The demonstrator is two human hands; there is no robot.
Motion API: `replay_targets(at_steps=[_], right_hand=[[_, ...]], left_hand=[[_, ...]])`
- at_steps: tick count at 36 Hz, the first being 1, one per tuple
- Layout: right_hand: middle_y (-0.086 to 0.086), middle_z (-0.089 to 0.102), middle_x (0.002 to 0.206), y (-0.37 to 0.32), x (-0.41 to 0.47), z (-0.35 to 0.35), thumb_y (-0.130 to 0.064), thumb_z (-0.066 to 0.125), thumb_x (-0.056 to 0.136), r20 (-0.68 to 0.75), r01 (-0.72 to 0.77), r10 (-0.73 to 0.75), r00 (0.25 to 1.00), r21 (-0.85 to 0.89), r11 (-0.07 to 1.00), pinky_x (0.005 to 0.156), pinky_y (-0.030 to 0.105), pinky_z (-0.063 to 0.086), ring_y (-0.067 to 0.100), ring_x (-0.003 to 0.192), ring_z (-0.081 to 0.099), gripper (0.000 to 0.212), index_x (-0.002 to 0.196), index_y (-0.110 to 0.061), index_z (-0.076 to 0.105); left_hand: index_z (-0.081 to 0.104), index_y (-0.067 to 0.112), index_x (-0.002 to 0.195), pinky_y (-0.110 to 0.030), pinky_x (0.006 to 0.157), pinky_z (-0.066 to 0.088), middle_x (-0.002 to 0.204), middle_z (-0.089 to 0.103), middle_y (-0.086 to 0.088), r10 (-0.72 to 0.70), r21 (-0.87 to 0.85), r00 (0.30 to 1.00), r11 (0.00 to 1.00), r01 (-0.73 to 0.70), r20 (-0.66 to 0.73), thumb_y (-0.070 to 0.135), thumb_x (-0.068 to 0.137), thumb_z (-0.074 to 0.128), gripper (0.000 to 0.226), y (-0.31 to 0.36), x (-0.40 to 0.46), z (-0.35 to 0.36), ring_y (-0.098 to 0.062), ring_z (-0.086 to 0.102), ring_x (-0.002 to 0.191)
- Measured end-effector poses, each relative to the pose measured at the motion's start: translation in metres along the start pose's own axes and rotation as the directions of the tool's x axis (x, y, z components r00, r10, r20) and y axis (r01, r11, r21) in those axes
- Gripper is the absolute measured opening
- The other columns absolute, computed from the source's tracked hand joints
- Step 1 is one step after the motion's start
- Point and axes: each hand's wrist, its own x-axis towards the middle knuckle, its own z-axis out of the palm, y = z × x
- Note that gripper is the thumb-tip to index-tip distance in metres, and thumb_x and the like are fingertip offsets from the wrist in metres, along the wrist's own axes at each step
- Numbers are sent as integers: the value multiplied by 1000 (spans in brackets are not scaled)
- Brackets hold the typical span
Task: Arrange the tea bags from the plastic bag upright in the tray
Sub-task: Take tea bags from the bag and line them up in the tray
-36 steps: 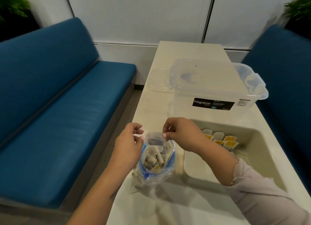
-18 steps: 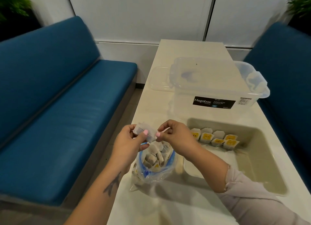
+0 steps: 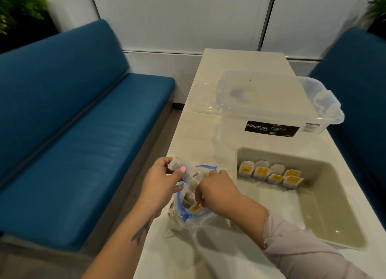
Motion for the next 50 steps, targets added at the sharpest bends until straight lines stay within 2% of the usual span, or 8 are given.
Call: replay_targets(at_steps=[7,11,16,22,28,32,39,50], right_hand=[[-3,66,105,15,0,-16,-24,56,90,0,-58,59,998,211,976,87,33,30,20,105,51,16,103,-28,63],[-5,66,101,25,-5,-35,-26,60,90,-1,-93,99,995,337,937,92,33,32,17,99,56,8,98,-26,62],[-9,58,85,37,-17,-58,-22,60,91,-45,-99,130,990,424,900,79,26,29,11,82,48,8,97,-23,64],[-5,67,94,59,-38,-78,-20,63,88,-95,-135,201,975,464,875,80,24,34,11,84,55,9,96,-25,66],[-11,65,84,105,-70,-93,-20,66,86,-151,-208,289,945,402,892,56,5,29,-5,63,49,12,96,-26,69],[-8,70,90,141,-91,-100,-21,67,86,-131,-328,382,915,313,891,75,21,43,9,82,59,8,92,-26,69],[-9,68,94,197,-119,-85,-26,61,89,-128,-498,499,857,44,866,88,29,39,15,90,60,10,93,-30,68],[-4,64,95,235,-116,-30,-26,55,93,-87,-551,545,834,-69,832,82,29,31,17,91,51,16,100,-32,68]], left_hand=[[54,23,96,-43,77,59,102,65,-5,29,14,1000,999,-29,1,17,89,63,14,1,5,-3,-21,67,91],[54,22,96,-32,67,59,100,65,-3,61,28,998,998,-61,-1,16,89,63,13,3,9,-3,-17,68,85],[53,25,94,-27,62,58,99,65,-2,114,64,994,991,-113,-4,17,90,63,13,8,13,4,-15,69,82],[53,19,105,-19,56,55,98,63,1,165,129,986,977,-168,34,19,89,63,19,17,14,25,-14,68,80],[54,22,104,-29,65,58,98,64,-4,179,151,976,969,-196,120,20,88,65,19,24,15,59,-16,69,77],[53,19,107,-25,63,57,100,64,-5,178,157,969,966,-205,170,18,89,64,21,26,14,82,-18,69,79],[52,18,109,-24,62,57,99,63,-3,169,175,963,963,-207,212,16,89,64,23,29,9,116,-20,69,81],[52,20,108,-25,62,57,98,60,-1,151,206,969,960,-191,194,15,88,65,24,26,3,140,-19,68,74]])
